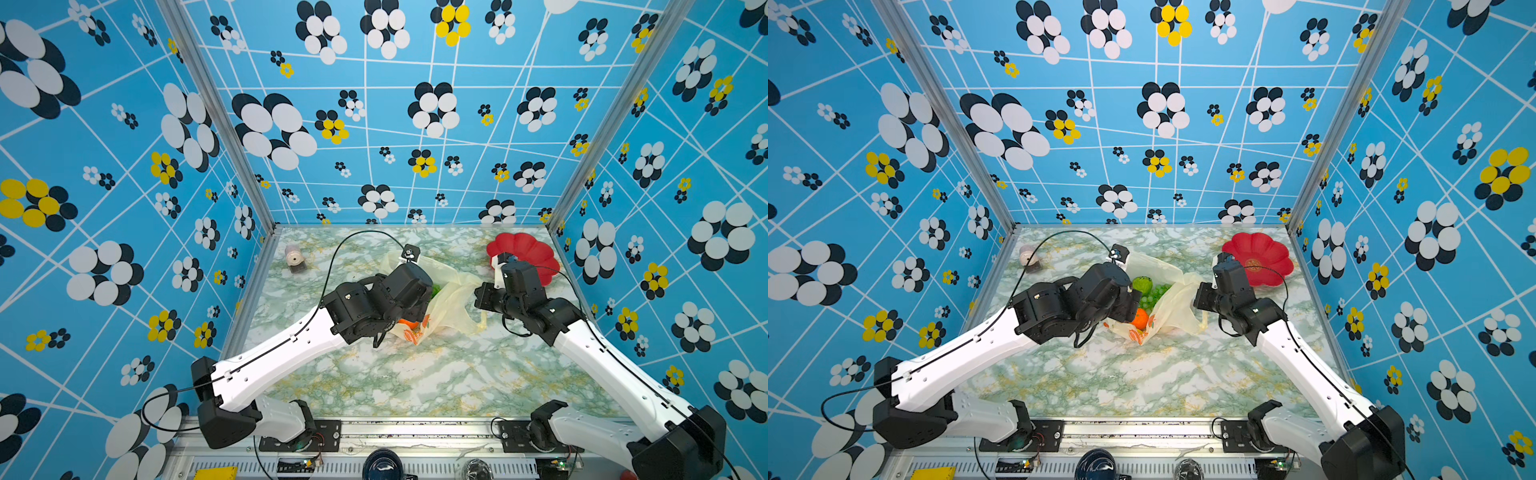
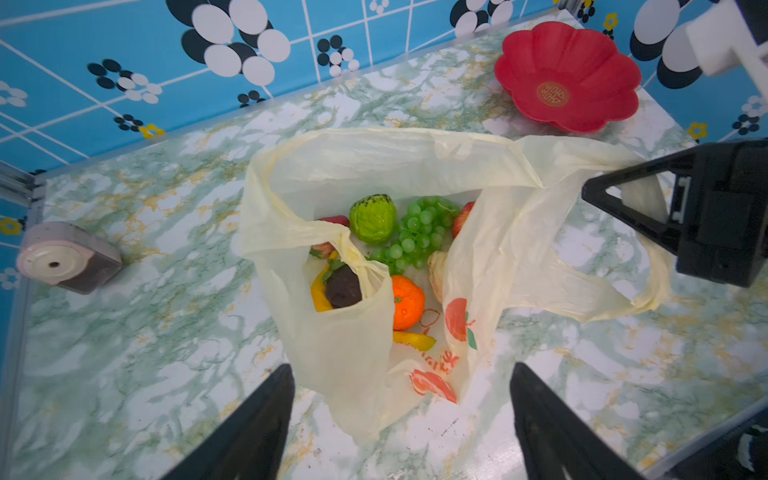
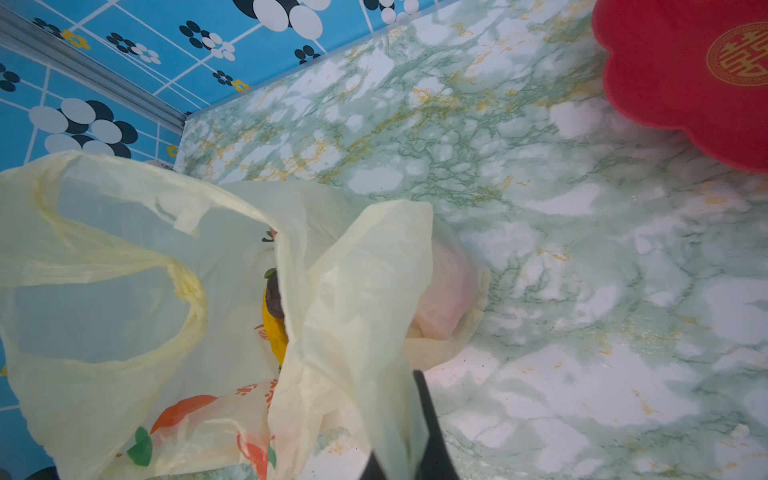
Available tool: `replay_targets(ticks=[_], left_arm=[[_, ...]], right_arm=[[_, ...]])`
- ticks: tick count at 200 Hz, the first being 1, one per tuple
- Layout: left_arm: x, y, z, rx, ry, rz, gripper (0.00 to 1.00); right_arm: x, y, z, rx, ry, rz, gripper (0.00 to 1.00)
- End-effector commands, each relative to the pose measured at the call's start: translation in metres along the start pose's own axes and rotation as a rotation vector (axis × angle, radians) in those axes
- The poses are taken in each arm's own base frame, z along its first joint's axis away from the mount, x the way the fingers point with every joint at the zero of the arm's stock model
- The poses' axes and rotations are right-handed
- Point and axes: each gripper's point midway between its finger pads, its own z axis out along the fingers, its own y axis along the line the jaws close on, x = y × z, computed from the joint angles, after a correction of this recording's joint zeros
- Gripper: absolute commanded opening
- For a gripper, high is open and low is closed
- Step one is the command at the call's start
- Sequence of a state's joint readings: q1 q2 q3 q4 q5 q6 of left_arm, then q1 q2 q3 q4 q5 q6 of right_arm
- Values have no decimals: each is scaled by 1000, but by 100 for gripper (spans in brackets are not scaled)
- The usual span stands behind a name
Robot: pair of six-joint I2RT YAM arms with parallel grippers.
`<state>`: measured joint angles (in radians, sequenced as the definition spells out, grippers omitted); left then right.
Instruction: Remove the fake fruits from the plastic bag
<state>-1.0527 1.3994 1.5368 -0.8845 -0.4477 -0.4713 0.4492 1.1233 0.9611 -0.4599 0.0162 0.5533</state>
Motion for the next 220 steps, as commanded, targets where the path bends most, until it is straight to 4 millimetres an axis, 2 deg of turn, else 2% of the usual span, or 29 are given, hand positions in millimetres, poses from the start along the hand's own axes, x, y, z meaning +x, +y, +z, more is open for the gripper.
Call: replay_targets(ticks=[1,36,50,64,86,103,125,139,164,183,204,220], left_arm=[[56,-20,39,23,195,-41,72],[95,-23,85,-9,330,-85,58],[104,-20,101,-42,358,-96,57],[106,-7,115,-100,363,-118,58],[97,19,132,-183,320,-166,58],[82,44,131,-290,259,-175,58],[59,68,113,-378,138,-173,61],[53,83,105,-415,106,-203,62],[60,118,97,-494,102,-272,67],[68,134,97,-506,104,-317,70],[81,145,107,-483,139,-371,75],[89,141,123,-418,173,-384,80]], right_arm=[[-14,11,-7,-32,-40,-13,0],[-12,11,-8,-34,-38,-16,0],[-12,10,-8,-28,-37,-18,0],[-10,9,-8,-28,-38,-17,0],[-8,7,-6,-24,-38,-15,0],[-5,4,-4,-14,-30,-16,0],[0,-2,-1,7,-20,-24,0],[2,-4,3,18,-11,-26,0],[7,-4,12,13,10,-25,0],[10,1,18,-6,31,-32,0],[15,9,25,-18,58,-54,0],[18,15,28,-23,73,-70,0]])
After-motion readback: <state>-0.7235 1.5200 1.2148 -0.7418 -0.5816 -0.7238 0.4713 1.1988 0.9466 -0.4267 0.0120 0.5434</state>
